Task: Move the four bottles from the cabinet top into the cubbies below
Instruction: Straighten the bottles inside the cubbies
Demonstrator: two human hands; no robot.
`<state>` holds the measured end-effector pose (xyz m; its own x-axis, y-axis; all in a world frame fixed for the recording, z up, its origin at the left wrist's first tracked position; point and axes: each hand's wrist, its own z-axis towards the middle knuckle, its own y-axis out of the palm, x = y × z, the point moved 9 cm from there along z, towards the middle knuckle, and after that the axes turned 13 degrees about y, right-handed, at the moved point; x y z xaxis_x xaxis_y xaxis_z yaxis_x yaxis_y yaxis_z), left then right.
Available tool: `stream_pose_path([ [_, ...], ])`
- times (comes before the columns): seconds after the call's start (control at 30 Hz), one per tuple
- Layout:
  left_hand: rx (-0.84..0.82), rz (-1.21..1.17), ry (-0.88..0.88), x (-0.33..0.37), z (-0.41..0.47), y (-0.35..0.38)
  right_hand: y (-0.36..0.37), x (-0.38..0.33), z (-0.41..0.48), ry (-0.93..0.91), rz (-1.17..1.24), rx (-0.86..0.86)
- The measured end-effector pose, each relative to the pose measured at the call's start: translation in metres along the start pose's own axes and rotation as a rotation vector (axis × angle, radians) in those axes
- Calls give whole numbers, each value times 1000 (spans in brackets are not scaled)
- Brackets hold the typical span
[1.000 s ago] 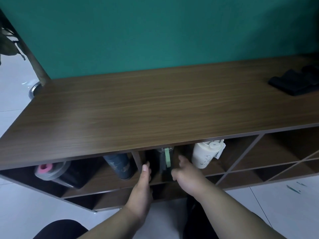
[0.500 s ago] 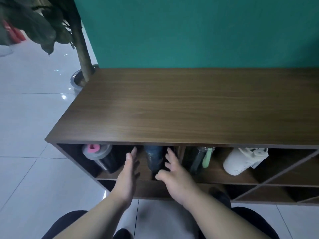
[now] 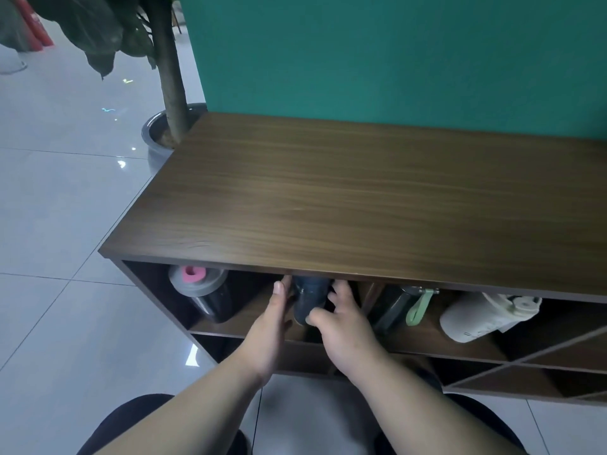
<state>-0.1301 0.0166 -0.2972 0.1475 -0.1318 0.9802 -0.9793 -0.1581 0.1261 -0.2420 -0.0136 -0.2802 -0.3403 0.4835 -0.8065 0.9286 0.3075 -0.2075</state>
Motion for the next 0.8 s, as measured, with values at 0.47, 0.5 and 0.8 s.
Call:
stream_pose_path([
  [0.47, 394, 110, 16, 5, -50, -114, 100, 9, -14, 177, -244, -280],
  [0.5, 459, 99, 36, 7, -52, -130, 110, 2, -13, 147, -231, -290],
  [0.8, 522, 103, 192, 29, -43, -165, 150, -51, 5, -52, -247, -221],
])
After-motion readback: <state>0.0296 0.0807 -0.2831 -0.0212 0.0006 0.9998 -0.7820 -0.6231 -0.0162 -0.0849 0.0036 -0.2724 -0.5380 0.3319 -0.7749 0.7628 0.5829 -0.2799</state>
